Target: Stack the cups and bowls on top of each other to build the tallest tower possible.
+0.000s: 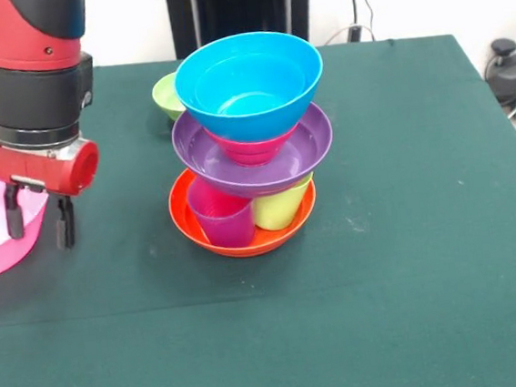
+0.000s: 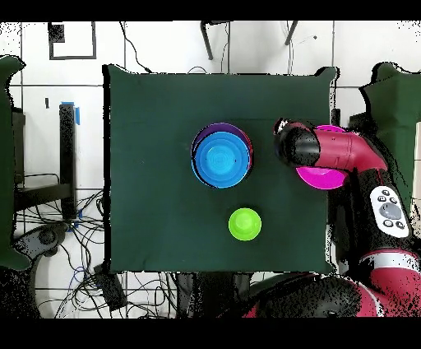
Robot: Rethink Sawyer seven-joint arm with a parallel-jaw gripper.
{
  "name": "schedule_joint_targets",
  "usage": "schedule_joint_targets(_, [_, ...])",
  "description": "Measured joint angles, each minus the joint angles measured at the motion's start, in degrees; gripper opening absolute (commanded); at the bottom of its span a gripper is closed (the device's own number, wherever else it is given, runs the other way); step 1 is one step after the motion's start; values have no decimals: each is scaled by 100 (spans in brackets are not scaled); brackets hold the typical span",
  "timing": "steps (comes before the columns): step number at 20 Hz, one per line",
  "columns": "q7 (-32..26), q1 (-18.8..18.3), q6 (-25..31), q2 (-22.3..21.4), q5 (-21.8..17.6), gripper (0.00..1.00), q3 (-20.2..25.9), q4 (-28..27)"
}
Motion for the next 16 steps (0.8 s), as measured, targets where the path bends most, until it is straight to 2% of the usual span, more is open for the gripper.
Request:
schedule_joint_targets(2, [-101,-171,58,1,26,100,339,66])
schedule_joint_targets(6, [-182,-185,142,-3,23,100,550,126])
schedule_joint_targets(16, [-182,135,153,-221,0,100,549,272])
